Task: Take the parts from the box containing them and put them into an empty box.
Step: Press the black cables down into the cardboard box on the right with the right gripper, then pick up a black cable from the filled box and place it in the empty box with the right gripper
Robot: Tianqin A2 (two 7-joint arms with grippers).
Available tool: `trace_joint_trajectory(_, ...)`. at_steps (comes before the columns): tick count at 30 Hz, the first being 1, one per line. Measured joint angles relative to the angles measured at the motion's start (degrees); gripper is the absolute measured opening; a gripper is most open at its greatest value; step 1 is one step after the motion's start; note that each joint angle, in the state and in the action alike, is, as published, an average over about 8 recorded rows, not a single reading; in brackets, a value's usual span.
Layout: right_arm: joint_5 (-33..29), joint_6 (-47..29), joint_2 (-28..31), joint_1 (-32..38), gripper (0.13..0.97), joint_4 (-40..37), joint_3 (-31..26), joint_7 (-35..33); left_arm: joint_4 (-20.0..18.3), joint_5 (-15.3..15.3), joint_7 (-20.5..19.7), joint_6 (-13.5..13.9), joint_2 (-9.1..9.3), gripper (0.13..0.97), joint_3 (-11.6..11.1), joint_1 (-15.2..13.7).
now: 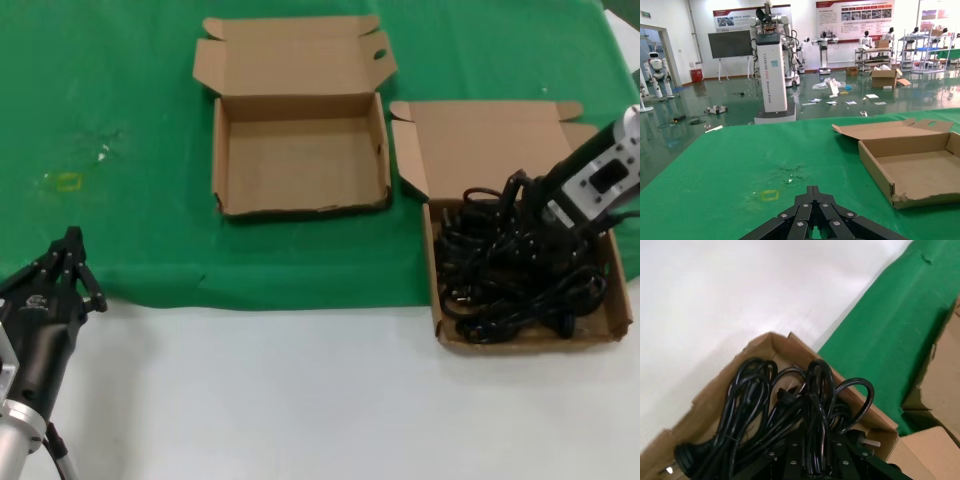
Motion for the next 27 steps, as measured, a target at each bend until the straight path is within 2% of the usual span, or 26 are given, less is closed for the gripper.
trace_joint_trajectory(9, 0.27, -6.26, 4.31, -0.92, 0.217, 12.40, 0.54, 17.16, 0.00, 0.00, 0.00, 0.00, 0.00, 0.144, 0.00, 0.00)
trace_joint_trajectory(14, 0.89, -7.81, 4.51, 0.17, 0.209, 13.74, 1.18, 22.65, 0.00, 0.00, 0.00, 0.00, 0.00, 0.144, 0.00, 0.00)
trace_joint_trajectory(20, 1.28, -5.87, 1.13, 3.26, 0.208, 6.75, 1.60, 21.59, 0.00, 0.00, 0.00, 0.00, 0.00, 0.144, 0.00, 0.00)
trace_joint_trajectory(27, 1.35, 0.69, -6.62, 8.85, 0.207, -9.41, 1.98, 12.59, 0.00, 0.00, 0.00, 0.00, 0.00, 0.144, 0.00, 0.00)
